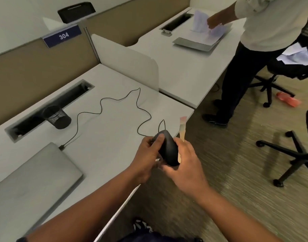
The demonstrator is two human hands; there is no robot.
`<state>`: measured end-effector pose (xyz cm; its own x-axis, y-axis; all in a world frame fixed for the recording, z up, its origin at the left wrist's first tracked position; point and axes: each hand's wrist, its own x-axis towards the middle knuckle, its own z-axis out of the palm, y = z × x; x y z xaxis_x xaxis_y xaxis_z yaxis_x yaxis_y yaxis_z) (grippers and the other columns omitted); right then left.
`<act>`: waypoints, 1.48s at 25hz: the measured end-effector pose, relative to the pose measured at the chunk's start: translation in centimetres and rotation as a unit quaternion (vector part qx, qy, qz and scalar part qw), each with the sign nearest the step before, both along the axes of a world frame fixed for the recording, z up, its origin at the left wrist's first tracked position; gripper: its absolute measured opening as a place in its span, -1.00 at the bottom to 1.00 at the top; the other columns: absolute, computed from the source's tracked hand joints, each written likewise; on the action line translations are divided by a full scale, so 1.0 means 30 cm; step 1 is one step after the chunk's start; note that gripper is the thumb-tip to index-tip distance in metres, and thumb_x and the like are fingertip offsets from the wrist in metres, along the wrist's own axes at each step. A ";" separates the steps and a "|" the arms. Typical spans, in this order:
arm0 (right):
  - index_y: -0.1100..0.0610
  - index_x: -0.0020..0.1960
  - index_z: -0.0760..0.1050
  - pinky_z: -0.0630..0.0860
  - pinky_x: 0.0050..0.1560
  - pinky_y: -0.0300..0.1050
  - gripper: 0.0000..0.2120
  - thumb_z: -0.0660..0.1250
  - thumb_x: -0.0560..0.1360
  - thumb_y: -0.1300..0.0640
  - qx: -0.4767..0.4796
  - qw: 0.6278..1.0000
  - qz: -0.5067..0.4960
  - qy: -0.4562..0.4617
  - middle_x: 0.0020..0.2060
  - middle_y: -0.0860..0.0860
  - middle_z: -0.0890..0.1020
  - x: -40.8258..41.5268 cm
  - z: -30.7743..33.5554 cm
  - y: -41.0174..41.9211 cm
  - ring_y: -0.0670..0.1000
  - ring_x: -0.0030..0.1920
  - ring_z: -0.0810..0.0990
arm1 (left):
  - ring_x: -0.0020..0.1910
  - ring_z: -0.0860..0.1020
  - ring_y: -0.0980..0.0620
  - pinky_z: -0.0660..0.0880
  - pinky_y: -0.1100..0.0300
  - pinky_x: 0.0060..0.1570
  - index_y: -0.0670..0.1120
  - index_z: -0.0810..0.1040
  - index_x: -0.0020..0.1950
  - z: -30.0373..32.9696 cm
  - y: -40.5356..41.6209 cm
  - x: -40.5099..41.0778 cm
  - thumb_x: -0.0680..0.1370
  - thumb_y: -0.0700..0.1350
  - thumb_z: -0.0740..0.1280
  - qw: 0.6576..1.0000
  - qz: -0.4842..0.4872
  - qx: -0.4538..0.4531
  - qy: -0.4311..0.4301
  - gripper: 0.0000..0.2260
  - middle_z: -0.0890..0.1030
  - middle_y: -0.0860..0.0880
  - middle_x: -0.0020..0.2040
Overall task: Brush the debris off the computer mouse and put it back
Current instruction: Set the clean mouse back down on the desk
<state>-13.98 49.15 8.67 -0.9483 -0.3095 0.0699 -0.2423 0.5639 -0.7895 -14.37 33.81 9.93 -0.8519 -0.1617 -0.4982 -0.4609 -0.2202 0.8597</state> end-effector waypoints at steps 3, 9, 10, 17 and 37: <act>-0.05 0.56 0.23 0.29 -0.05 -0.60 -0.14 0.63 0.40 -0.03 0.025 1.000 -0.011 0.006 0.40 -0.06 0.37 -0.110 0.017 -0.116 -0.14 0.20 0.41 | 0.11 0.72 -0.13 0.71 0.09 -0.05 0.02 0.49 0.25 0.044 -0.122 -0.070 0.74 0.13 0.20 0.999 0.000 -0.021 0.026 -0.77 0.64 -0.07 0.21; -0.04 0.51 0.31 0.36 -0.12 -0.58 -0.27 0.58 0.45 0.00 -0.013 0.999 -0.015 0.049 0.26 -0.10 0.45 -0.314 0.090 -0.326 -0.21 0.12 0.40 | 0.16 0.68 -0.15 0.69 0.00 0.12 0.00 0.52 0.34 0.067 -0.360 -0.175 0.77 -0.06 0.19 0.999 0.009 -0.036 0.036 -0.81 0.63 -0.13 0.23; -0.04 0.50 0.31 0.36 -0.09 -0.62 -0.29 0.57 0.46 -0.01 -0.026 0.998 -0.014 0.055 0.24 -0.14 0.43 -0.344 0.105 -0.357 -0.26 0.09 0.39 | 0.18 0.66 -0.15 0.68 0.01 0.13 -0.02 0.52 0.37 0.051 -0.388 -0.184 0.76 -0.09 0.22 0.998 -0.012 -0.058 0.027 -0.80 0.63 -0.13 0.25; -0.01 0.48 0.38 0.32 0.08 -0.62 -0.34 0.55 0.44 -0.01 -0.088 0.994 0.014 0.070 0.15 -0.39 0.40 -0.536 0.139 -0.473 -0.53 0.18 0.36 | 0.36 0.48 0.04 0.46 0.15 0.29 0.07 0.42 0.59 -0.148 -0.426 -0.248 0.70 0.04 0.36 0.927 -0.271 -0.257 0.024 -0.55 0.41 0.03 0.57; -0.07 0.47 0.35 0.37 -0.02 -0.27 -0.28 0.60 0.40 -0.07 0.084 0.989 0.118 -0.032 0.10 -0.16 0.50 -0.811 -0.323 -0.468 -0.09 0.11 0.36 | 0.66 0.06 -0.21 0.10 -0.17 0.57 -0.04 0.07 0.72 -0.432 -0.871 -0.730 0.68 0.14 0.27 0.749 -0.255 -0.592 -0.151 -0.30 0.05 -0.05 0.73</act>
<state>-38.30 35.10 -1.03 -0.8494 -0.5244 -0.0587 -0.3349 0.6217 -0.7081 -36.26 7.69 -3.04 -0.8309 -0.3343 -0.4447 -0.4382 0.8858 0.1528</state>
